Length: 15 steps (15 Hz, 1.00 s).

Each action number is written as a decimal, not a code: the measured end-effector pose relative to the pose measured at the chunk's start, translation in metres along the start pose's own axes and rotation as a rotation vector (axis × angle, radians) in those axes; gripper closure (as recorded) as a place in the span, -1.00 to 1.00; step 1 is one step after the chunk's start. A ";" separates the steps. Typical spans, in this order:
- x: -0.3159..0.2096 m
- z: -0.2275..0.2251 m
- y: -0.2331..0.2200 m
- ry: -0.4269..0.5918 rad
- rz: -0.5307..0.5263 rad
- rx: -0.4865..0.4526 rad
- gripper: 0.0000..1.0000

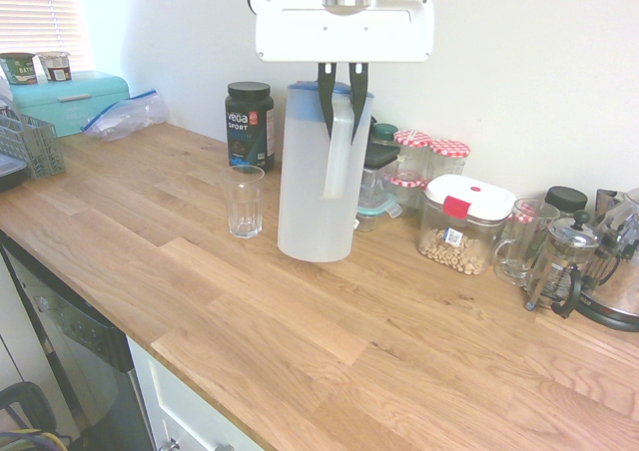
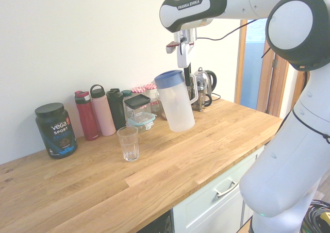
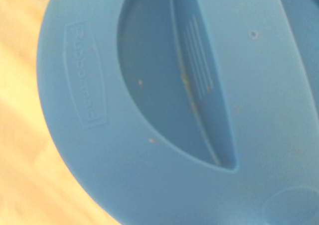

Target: Pour me some water

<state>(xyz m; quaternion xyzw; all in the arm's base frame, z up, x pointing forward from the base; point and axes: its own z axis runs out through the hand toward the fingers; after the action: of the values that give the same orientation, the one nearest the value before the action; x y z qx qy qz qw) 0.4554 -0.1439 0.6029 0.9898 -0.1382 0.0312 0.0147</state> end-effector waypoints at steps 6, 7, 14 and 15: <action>0.044 0.066 0.041 0.025 0.366 0.029 1.00; 0.046 0.069 0.040 0.042 0.423 0.032 1.00; 0.031 0.088 0.029 0.160 0.663 -0.007 1.00; 0.022 0.091 0.027 0.158 0.662 -0.016 1.00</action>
<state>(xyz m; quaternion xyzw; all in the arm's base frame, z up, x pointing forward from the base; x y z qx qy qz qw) 0.4747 -0.1790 0.5142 0.8855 -0.4509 0.1097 0.0222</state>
